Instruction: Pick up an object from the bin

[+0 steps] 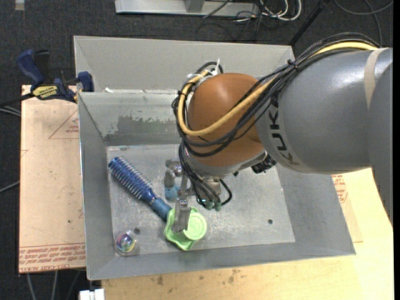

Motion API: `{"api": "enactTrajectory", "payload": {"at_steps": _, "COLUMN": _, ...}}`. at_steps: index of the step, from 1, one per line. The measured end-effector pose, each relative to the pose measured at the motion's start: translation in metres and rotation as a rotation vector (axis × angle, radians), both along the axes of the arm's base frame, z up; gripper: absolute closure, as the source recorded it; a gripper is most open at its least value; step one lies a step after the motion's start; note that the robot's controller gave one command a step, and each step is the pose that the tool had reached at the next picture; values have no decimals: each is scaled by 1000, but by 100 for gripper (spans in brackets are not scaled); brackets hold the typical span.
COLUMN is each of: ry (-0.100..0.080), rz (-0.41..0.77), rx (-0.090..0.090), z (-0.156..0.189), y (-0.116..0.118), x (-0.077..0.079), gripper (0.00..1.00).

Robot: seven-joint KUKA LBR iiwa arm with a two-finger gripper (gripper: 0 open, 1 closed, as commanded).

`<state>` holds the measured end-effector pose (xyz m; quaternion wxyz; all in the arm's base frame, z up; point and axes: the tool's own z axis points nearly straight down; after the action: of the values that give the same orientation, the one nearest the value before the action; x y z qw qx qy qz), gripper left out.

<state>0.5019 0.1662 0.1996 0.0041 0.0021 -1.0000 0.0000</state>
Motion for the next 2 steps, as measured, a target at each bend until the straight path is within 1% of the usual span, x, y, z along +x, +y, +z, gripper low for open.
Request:
{"api": "enactTrajectory", "payload": {"at_steps": 1, "ry": -6, "rz": -55, "rx": 1, "z": -131, "y": -66, "x": 14, "gripper": 0}}
{"api": "enactTrajectory", "payload": {"at_steps": 2, "ry": -11, "rz": -52, "rx": 3, "z": -128, "y": -65, "x": 15, "gripper": 100}}
